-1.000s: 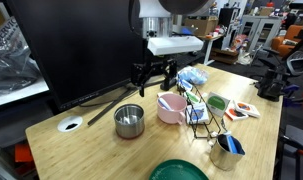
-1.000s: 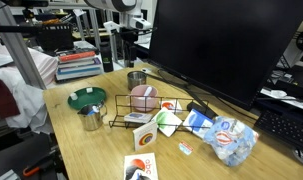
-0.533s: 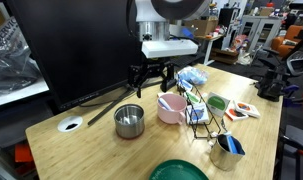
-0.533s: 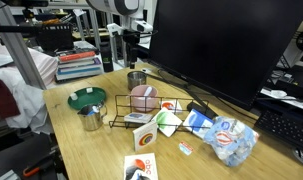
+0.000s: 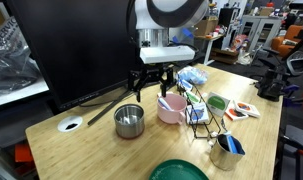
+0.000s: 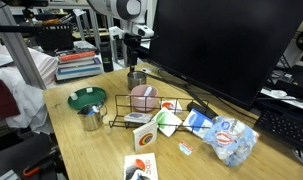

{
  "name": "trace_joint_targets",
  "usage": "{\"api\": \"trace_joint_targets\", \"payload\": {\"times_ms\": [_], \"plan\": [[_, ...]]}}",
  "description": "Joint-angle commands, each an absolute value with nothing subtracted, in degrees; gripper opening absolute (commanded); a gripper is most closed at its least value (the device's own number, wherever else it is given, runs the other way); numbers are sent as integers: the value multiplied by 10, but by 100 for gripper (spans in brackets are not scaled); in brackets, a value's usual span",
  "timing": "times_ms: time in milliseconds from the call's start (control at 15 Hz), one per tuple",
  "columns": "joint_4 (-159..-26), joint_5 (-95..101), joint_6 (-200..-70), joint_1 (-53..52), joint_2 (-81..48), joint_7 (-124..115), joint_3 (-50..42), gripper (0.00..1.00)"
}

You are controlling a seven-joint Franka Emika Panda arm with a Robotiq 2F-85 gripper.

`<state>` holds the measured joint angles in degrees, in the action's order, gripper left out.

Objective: Move the cup slightly down on the desk

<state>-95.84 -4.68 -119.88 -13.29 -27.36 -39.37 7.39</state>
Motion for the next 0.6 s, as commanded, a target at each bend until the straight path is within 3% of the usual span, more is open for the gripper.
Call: {"api": "trace_joint_targets", "payload": {"times_ms": [0, 533], "plan": [[-912, -86, -1196, -137, -322, -405, 65, 100], [-873, -93, -1250, -154, -392, -466, 51, 100]]}}
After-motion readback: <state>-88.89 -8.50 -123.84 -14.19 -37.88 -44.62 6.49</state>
